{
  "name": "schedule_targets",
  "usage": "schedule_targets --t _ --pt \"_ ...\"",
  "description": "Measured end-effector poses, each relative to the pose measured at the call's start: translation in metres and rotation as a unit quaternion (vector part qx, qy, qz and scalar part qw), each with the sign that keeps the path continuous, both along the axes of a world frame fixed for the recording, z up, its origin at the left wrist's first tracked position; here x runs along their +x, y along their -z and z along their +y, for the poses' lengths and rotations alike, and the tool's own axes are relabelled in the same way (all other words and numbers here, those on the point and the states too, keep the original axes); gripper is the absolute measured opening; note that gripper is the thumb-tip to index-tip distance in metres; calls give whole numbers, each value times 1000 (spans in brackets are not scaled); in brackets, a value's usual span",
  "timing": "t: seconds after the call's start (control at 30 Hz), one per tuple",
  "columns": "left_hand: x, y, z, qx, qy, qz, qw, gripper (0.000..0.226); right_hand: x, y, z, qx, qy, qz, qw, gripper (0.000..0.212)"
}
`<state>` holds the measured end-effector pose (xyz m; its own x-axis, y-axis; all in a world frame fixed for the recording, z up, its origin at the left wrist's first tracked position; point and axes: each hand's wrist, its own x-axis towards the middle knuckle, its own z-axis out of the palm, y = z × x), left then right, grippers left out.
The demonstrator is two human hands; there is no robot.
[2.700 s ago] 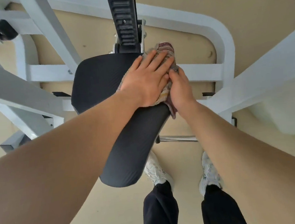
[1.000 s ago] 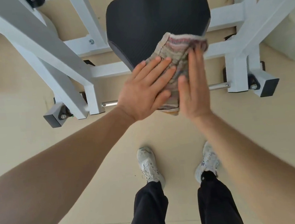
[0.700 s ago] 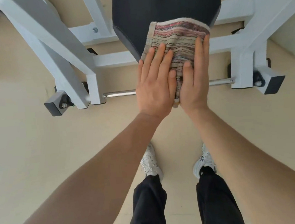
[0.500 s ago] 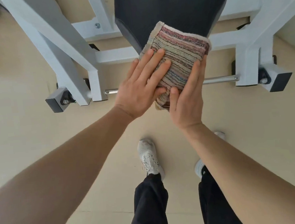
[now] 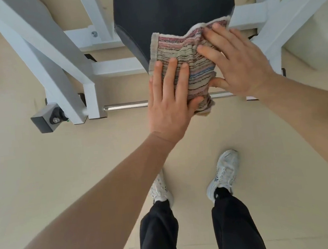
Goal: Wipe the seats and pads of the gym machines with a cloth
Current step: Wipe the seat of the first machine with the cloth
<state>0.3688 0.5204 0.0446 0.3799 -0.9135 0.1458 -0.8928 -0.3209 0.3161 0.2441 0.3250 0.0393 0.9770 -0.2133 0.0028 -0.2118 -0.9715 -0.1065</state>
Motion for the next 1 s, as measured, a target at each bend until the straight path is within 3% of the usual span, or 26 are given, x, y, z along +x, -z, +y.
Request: schedule_targets --t 0.17,0.33,0.5,0.7,0.8,1.0 --pt "79 3 7 -1 266 -87 960 63 -4 12 55 75 110 -80 988 65" --pt "126 1 -6 46 342 -108 932 64 24 -8 131 153 205 -130 958 70" --pt "123 -11 -4 116 298 -66 945 70 51 -24 138 138 319 -113 931 58" --pt "73 -35 -7 124 102 100 982 62 68 -28 83 223 333 -22 916 61" --pt "59 -36 -40 181 22 94 979 61 80 -26 47 221 326 36 918 60" --pt "108 -16 -105 268 13 45 962 63 118 -10 -20 132 302 128 935 62"
